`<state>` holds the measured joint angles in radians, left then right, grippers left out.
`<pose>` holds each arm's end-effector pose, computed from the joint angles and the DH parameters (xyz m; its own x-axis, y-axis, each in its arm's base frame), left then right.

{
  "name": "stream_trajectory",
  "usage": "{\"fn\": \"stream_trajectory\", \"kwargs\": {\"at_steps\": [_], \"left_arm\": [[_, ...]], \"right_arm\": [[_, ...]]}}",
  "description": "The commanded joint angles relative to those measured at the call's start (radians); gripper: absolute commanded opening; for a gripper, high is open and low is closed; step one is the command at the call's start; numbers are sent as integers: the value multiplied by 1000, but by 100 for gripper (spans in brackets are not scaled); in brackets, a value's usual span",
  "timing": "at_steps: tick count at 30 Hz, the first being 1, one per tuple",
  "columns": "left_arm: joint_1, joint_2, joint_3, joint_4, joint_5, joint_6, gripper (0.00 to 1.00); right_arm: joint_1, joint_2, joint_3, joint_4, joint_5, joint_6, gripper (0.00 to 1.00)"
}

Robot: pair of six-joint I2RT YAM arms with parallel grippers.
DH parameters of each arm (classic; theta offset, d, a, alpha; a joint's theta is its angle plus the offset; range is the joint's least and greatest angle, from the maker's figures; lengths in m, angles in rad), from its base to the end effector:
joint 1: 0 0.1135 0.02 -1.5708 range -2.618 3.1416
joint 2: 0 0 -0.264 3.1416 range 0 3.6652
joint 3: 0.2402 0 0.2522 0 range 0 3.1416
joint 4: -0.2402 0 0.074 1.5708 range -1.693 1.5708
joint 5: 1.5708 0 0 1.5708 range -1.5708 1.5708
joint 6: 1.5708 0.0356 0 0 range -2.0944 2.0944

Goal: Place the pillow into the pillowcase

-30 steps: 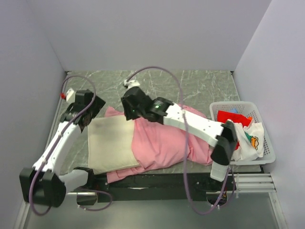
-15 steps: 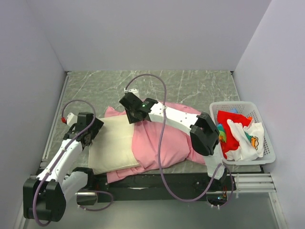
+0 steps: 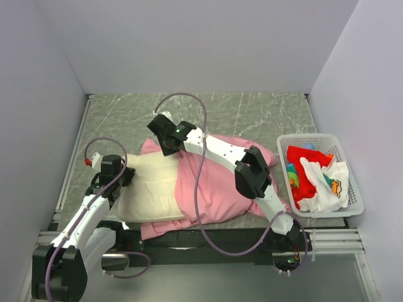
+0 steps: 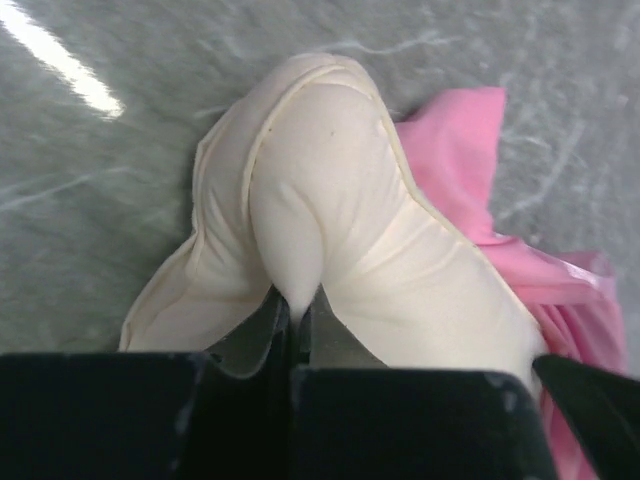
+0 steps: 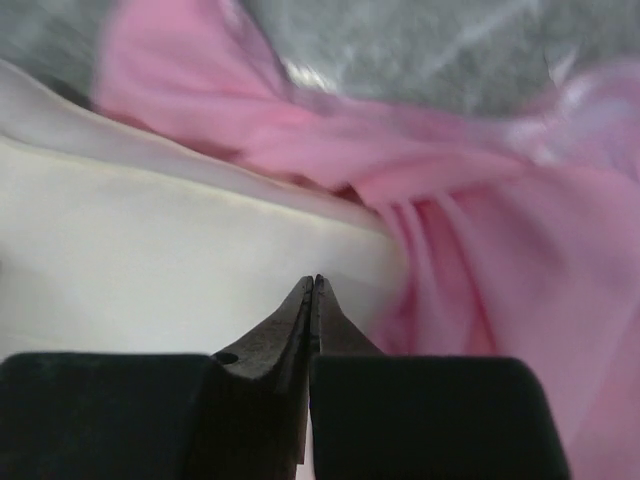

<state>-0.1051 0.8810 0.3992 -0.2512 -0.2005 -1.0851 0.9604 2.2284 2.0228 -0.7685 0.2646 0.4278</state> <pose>0.1776 -0.0116 0.1839 -0.2714 -0.8428 -0.4648 -0.6092 0.5243 -0.5950 0.2910 0.3997 0.2415 -0.7246 -0.3372 -0.6010 -0.4463 0.8942 0.0363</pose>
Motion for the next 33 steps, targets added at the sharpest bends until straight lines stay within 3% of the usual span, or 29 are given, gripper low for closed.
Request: {"fn": "stream_trajectory", "kwargs": {"at_steps": [1, 4, 6, 9, 10, 16, 19, 33], "left_arm": [[-5, -28, -65, 131, 191, -36, 1], [-18, -27, -48, 176, 188, -109, 1], [-28, -17, -16, 191, 151, -143, 1], [-28, 12, 53, 136, 99, -133, 1], [-28, 24, 67, 97, 90, -125, 1], [-27, 19, 58, 82, 73, -114, 1], [-27, 10, 46, 84, 69, -108, 1], [-27, -7, 40, 58, 56, -85, 1]], "right_arm": [[38, 34, 293, -118, -75, -32, 0], [121, 60, 488, -103, -200, -23, 0], [155, 47, 487, -62, -231, -8, 0], [152, -36, 348, -55, -116, 6, 0], [131, -67, 232, -51, -69, 14, 1], [80, -312, -216, 49, 105, 98, 27], [54, -381, -350, 121, 101, 144, 31], [-34, -254, -334, 124, 42, 195, 31]]}}
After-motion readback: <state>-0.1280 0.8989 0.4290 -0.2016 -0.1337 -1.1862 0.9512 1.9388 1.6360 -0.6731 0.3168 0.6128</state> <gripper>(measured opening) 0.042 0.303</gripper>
